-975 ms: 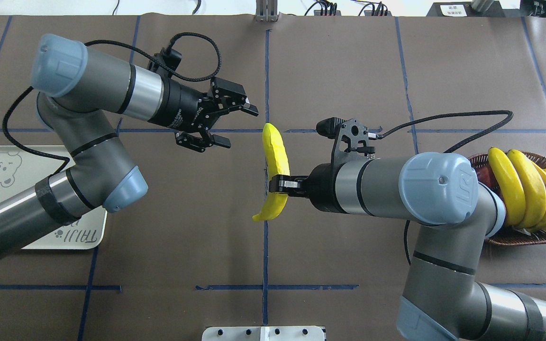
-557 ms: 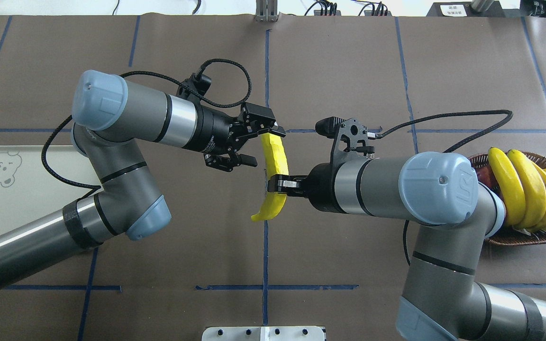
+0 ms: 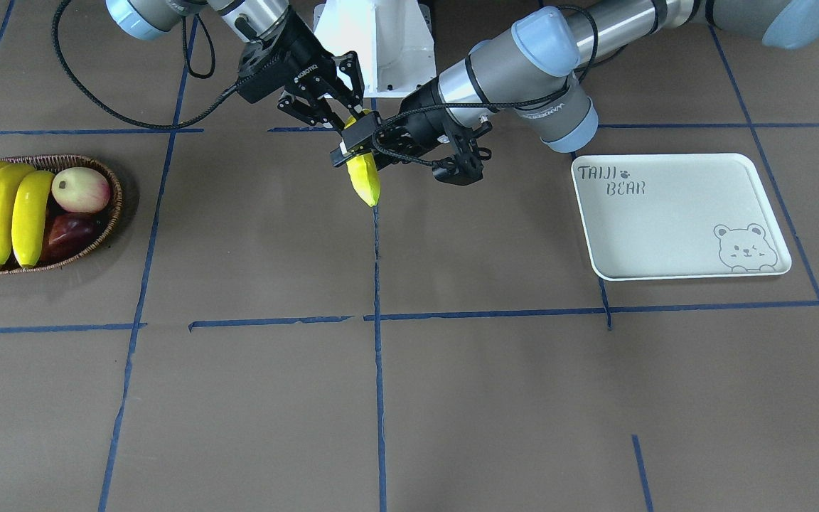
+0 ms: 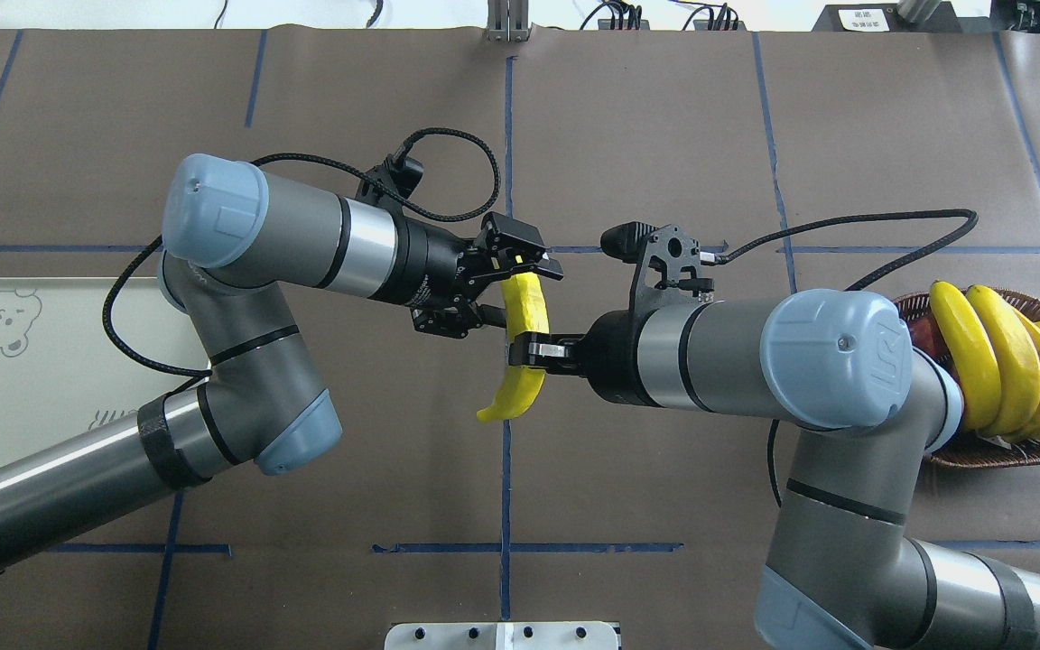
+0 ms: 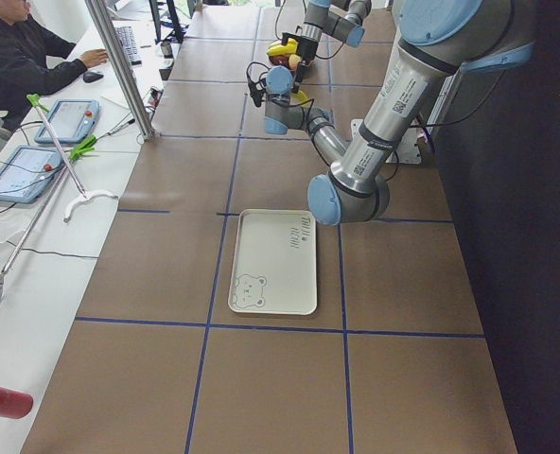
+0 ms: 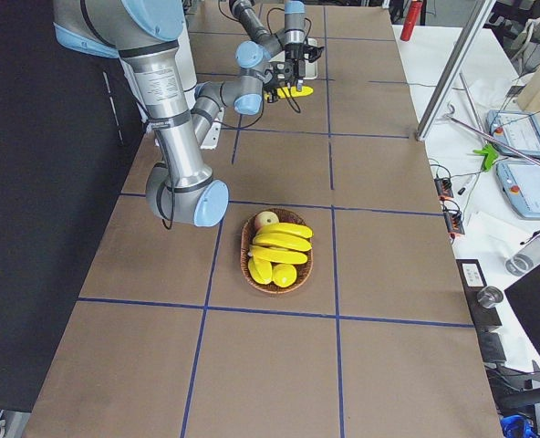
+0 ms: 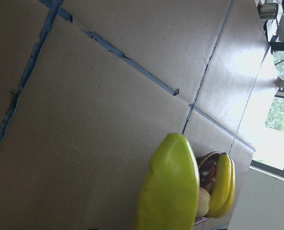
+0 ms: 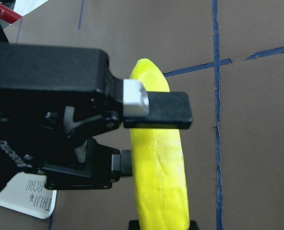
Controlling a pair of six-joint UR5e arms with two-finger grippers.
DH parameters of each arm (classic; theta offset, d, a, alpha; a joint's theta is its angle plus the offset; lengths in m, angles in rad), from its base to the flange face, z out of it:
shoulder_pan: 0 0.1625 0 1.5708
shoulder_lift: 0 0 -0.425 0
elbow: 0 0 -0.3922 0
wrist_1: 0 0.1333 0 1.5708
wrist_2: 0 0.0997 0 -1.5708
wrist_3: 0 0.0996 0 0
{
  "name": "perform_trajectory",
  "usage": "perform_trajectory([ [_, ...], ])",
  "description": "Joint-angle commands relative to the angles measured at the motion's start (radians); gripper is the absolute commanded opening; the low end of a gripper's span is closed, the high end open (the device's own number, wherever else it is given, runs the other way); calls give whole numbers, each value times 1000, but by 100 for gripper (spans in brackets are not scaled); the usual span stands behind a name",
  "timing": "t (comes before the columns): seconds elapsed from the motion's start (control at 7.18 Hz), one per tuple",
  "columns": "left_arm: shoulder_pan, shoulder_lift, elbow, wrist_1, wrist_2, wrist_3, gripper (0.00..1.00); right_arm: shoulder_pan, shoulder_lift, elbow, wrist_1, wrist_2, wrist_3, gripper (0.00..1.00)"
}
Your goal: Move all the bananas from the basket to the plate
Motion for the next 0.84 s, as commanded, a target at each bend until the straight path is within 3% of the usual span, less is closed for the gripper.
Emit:
perform_trajectory([
  [0.0, -4, 7, -10, -2, 0, 47, 0, 2, -1, 0, 1, 2, -2, 8],
  [0.14, -6, 7, -10, -1, 0, 49, 0, 2, -1, 0, -1, 2, -2, 90],
  [0.28, -9, 7, -10, 2, 0, 48, 0, 2, -1, 5, -1, 3, -1, 100],
  [0.7, -16, 30, 1, 7, -3, 49, 0, 8, -1, 22, -2, 9, -1, 100],
])
